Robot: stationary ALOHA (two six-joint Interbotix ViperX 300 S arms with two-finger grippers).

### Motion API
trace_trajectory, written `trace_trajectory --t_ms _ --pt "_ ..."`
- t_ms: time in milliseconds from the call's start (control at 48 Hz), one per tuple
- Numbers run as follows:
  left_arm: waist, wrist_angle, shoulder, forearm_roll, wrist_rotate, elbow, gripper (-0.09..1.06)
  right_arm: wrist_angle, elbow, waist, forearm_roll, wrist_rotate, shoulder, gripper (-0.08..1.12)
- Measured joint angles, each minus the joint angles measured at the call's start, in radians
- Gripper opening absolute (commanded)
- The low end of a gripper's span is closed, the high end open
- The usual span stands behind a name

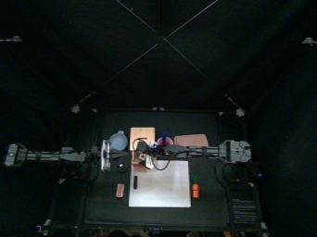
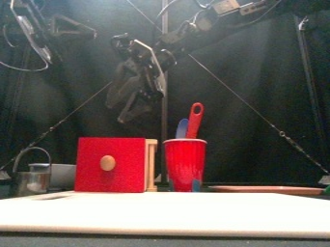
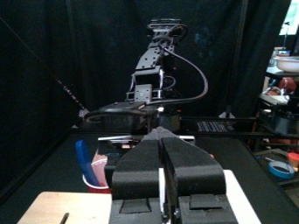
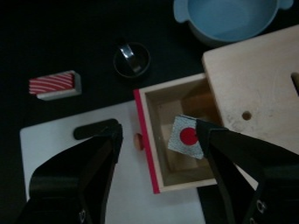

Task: Place sushi on board then cut the sushi with the knife then place the pieces on the plate
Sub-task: Place the sushi on the board

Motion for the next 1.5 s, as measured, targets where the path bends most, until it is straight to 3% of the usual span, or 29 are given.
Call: trace_trajectory --t_ms 312,479,646,1500 --pt "0.000 0.000 -0.043 0.003 -0.002 0.046 0.30 0.199 -0.121 -0.011 -0.184 0.207 0.075 0.96" --pt "0.000 0.000 -0.077 0.044 0.000 0.086 0.30 0.273 -0.144 -0.008 -0.282 0.327 0.089 0.96" --pt "0.000 0.000 -0.101 0.061 0.000 0.106 0.30 0.284 -0.161 0.012 -0.287 0.356 0.100 0.96" --pt "-0.012 0.000 -0.103 0.069 0.000 0.123 0.30 0.365 -0.229 0.061 -0.356 0.538 0.183 0.96"
